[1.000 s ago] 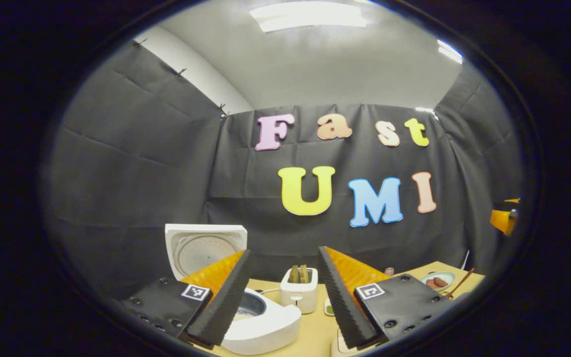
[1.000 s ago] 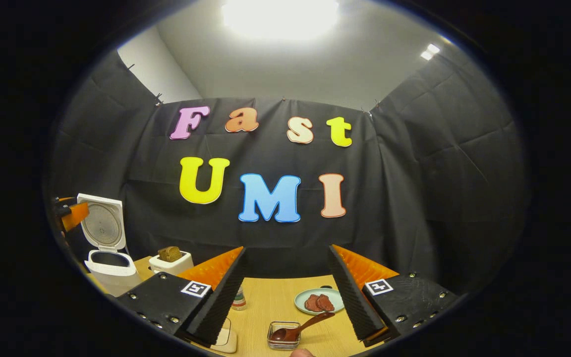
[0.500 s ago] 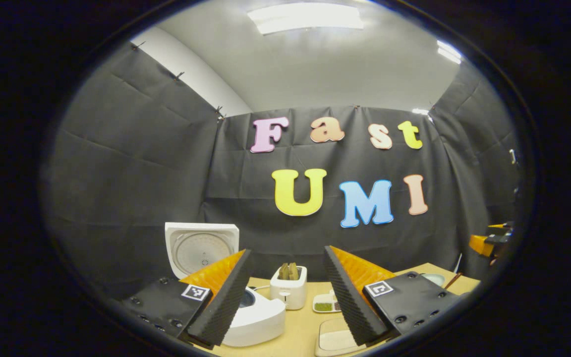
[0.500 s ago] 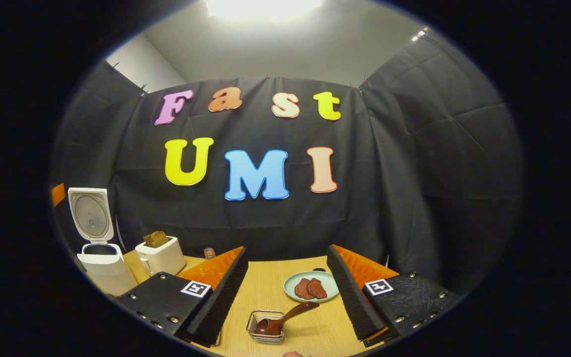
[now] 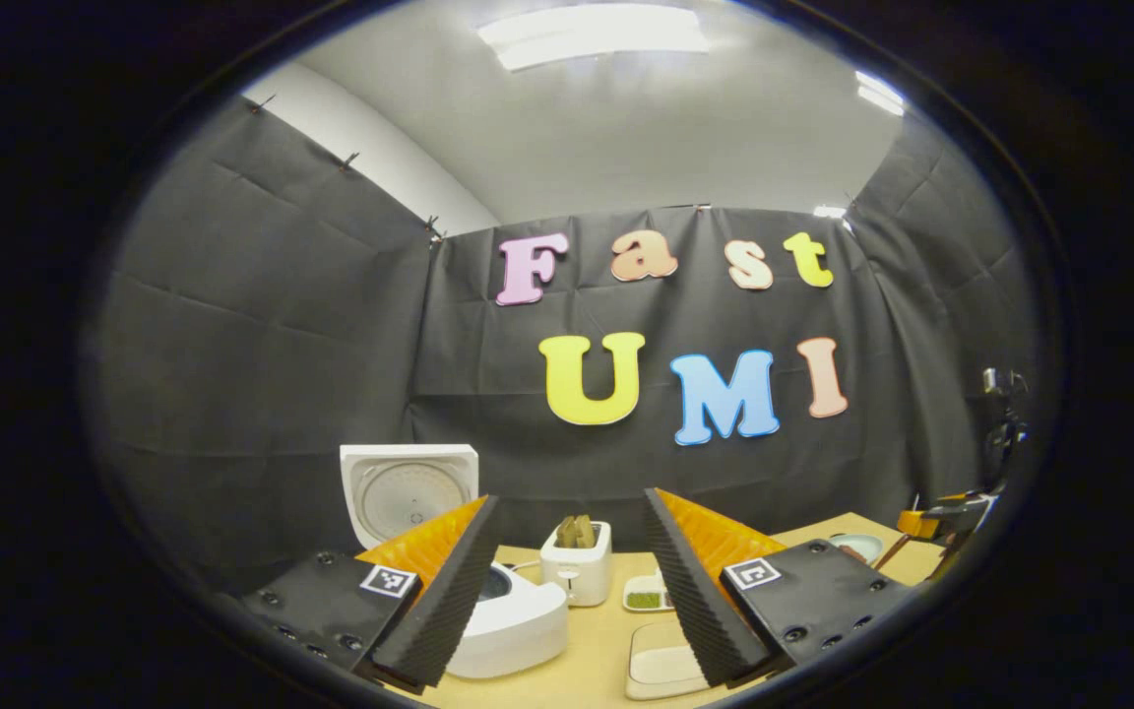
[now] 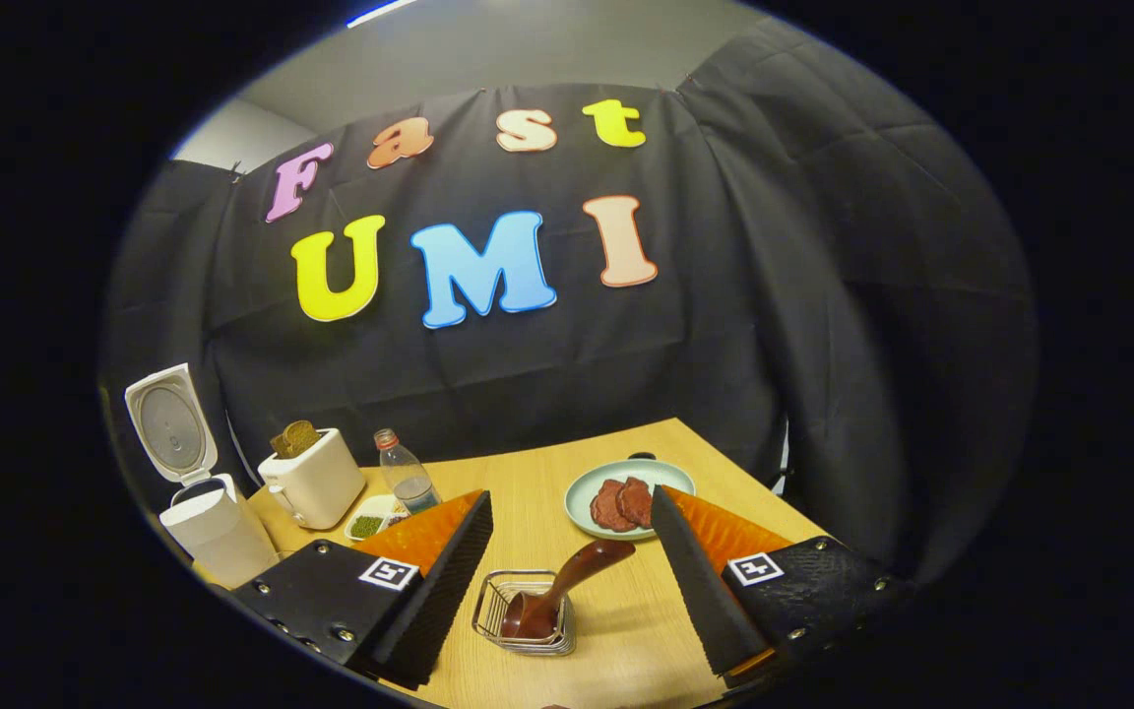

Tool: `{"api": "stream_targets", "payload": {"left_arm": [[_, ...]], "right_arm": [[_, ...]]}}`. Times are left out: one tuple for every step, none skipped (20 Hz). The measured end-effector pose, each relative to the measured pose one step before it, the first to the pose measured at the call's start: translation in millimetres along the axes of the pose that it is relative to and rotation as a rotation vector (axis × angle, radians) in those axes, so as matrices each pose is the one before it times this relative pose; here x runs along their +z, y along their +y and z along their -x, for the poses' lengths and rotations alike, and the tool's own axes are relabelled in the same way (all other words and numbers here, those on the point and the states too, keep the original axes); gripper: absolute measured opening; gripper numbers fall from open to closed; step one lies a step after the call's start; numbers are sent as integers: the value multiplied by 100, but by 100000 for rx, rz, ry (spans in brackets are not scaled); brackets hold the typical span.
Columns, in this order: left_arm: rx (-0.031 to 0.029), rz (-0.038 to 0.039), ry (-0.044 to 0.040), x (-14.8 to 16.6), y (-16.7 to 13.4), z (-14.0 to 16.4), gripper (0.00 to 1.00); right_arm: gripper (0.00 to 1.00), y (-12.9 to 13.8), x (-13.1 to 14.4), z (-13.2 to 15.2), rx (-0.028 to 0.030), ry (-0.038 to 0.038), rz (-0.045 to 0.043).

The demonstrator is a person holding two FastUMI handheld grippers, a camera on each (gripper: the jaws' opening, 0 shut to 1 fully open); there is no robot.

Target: Close the left gripper, press the button to open the rice cooker; take a wooden spoon from the chopstick holder with the right hand, scoop a spoonful of rice and pour it into the rice cooker, then put the wooden spoon back into the chopstick holder.

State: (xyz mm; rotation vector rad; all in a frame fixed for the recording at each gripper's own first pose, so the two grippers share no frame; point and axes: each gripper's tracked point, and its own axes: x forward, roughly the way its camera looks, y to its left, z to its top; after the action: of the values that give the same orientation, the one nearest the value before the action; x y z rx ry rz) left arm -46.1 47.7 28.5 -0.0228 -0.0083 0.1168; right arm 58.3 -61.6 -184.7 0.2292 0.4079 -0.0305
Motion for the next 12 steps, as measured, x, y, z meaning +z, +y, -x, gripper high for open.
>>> {"api": "stream_targets", "payload": {"left_arm": [[748, -513, 846, -235, -8, 244, 99], [530, -565, 683, -44, -112, 185, 96], [585, -664, 334, -32, -96, 214, 98], [113, -783, 185, 118, -187, 269, 98], [-15, -1079, -19, 165, -51, 267, 98], [-212, -959, 367, -119, -173, 235, 98], [-92, -324, 665, 22, 76, 150, 98], [339, 60, 605, -184, 202, 99, 95], [798, 95, 491, 66, 348, 43, 98], [988, 147, 328, -13, 409, 9, 98], [1057, 180, 298, -4, 437, 113, 98], [813, 255, 70, 11, 401, 119, 98]], "right_arm": [[98, -30, -1032, -547, 758, 2712, -1849], [98, 16, -887, -463, 1114, 2848, -2357], [98, -109, -936, -542, 590, 2927, -2221], [98, -72, -955, -577, 213, 3427, -2088], [98, -14, -1082, -496, 479, 3460, -2483], [98, -71, -745, -193, 245, 2386, -2721], [97, 30, -698, -204, 754, 2016, -2365], [94, -20, -468, -253, -367, 1581, -1922], [89, -83, -331, -289, 115, 2157, -1591], [78, 205, -536, -513, 425, 2006, -1222], [75, 282, -406, -263, 841, 2010, -516], [75, 191, -351, -400, 670, 1757, -224]]}}
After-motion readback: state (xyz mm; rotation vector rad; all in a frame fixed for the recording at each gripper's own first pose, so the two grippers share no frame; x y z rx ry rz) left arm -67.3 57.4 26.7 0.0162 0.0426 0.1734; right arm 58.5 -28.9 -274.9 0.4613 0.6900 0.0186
